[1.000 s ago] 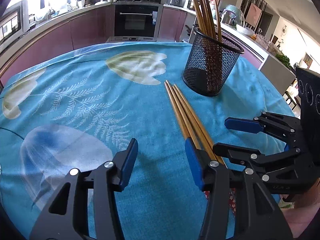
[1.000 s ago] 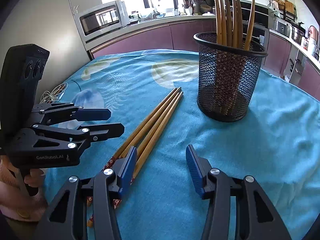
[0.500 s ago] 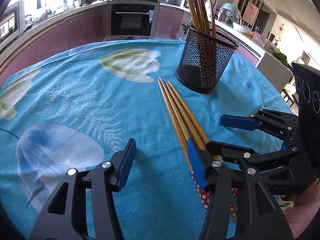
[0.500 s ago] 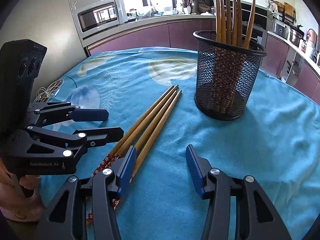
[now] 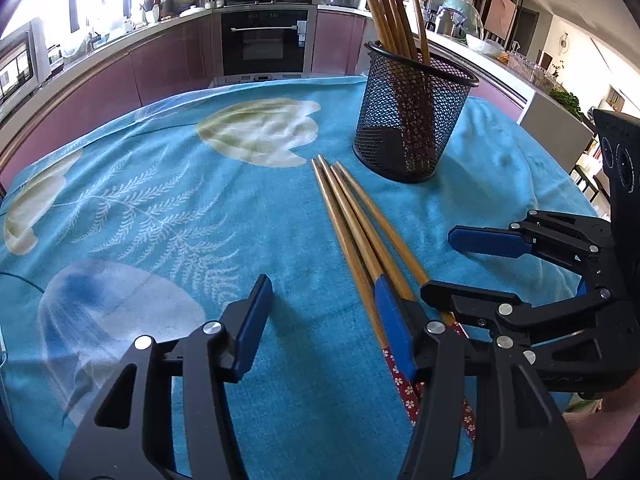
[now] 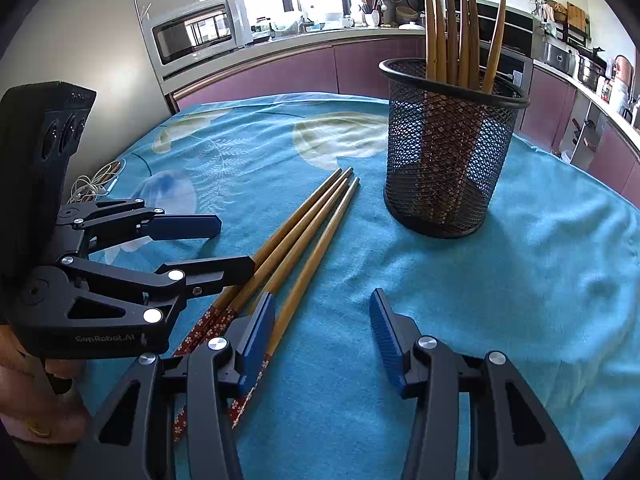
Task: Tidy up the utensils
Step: 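Lower both open tools onto the remaining chopsticks on the cloth, then close the left tool on a chopstick while the right tool closes on another chopstick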
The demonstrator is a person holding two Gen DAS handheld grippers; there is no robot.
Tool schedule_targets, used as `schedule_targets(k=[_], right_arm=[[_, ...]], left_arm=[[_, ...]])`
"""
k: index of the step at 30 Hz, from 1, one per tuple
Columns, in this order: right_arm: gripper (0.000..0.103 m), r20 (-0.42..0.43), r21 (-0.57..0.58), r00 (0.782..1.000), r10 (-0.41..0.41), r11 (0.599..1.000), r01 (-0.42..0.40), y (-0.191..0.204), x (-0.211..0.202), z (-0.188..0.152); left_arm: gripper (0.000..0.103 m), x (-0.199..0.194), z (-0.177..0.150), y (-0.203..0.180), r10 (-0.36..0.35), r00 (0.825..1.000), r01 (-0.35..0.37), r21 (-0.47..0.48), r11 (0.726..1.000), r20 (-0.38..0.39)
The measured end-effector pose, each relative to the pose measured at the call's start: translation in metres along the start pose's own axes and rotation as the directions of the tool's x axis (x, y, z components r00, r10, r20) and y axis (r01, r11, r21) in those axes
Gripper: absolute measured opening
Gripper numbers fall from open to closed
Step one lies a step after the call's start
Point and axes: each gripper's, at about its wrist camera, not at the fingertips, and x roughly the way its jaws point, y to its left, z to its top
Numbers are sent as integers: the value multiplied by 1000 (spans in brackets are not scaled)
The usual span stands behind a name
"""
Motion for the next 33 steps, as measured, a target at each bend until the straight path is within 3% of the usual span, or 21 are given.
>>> schedule_targets(k=[4,15,23,27,33], right_arm=[[38,-5,5,1000,-10,1000,10,-2,0,0],[32,-19,-18,999,-37,999,37,-1,8,10],[26,-19,-25,998,-53,998,53,0,16,18],[12,-20,-11,999,-38,999,38,-3,17,20],[7,-15,30,1000,-3,1000,4,-11,15,18]], left_arm=[[42,-1,2,2,12,1000,-12,3,1000,-5],[40,9,13,2,6,1000,-6,4,1000,-20],[29,20,24,0,38,999,-37,9,999,-19],[19,23,27,0,45,999,-45,1,999,-18],[11,23,27,3,29,999,-30,-32,999,-18]])
